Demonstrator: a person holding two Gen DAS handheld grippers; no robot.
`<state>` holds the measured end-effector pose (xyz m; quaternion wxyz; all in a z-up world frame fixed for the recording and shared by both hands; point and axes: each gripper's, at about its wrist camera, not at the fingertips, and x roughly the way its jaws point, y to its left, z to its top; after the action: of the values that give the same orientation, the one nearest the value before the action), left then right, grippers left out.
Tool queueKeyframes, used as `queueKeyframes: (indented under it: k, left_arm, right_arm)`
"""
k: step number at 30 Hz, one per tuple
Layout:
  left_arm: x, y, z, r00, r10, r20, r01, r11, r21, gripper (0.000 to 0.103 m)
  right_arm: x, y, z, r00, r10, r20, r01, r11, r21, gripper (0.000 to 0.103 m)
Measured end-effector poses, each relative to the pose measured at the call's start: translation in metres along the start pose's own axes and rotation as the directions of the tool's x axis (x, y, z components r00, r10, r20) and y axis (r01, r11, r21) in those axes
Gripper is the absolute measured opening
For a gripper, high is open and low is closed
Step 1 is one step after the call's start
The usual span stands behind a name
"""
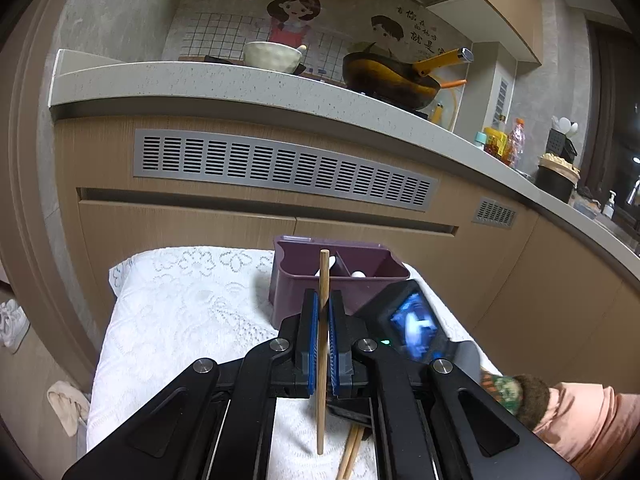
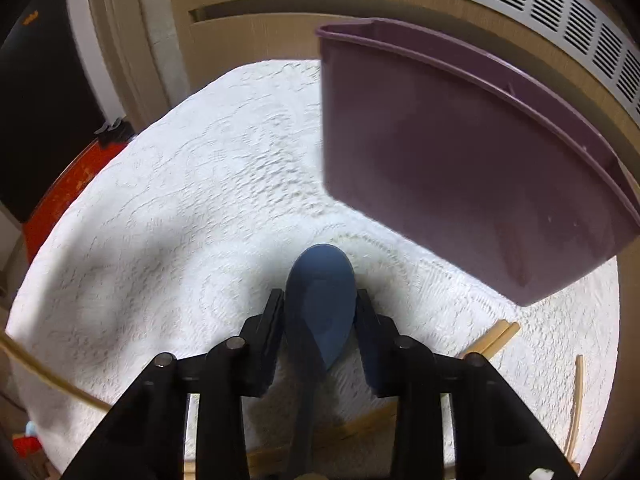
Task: Organize utensils
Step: 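Lower the chopstick and blue spoon into the purple caddy and open both tools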
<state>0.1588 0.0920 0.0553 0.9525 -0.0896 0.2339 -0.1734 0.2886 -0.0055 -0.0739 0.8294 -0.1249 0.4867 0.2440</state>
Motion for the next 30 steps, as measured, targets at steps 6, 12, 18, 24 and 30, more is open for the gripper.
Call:
queueKeyframes:
  k: [6,12,18,24,30]
  left_arm:
    - [-0.004,-0.011,0.015,1.0,-0.025,0.019,0.025,1.0,0.018,0.005]
    - [-0.01,-0.043,0.097,0.987,-0.059,0.15,0.04,0.991,0.129,0.005]
    - [0.004,-0.066,0.168,0.96,-0.068,0.27,0.016,0.982,0.189,0.005]
    - [0.062,-0.058,0.182,0.967,-0.057,0.249,0.011,0.983,0.182,0.005]
    - [0.136,-0.033,0.154,0.992,-0.034,0.125,0.016,0.99,0.142,0.005]
  right_arm:
    - [-0.094,-0.012,-0.015,0.986,0.018,0.167,-0.024,0.999,0.033,0.032]
    - [-0.243,-0.033,0.028,0.865,-0.086,0.494,0.07,0.996,0.051,0.032]
    - [-0.316,-0.051,0.078,0.71,-0.201,0.675,0.183,0.978,0.099,0.032]
    - [-0.271,-0.073,0.095,0.688,-0.257,0.679,0.238,0.963,0.123,0.032]
    - [-0.18,-0.109,0.091,0.787,-0.251,0.564,0.202,0.968,0.148,0.032]
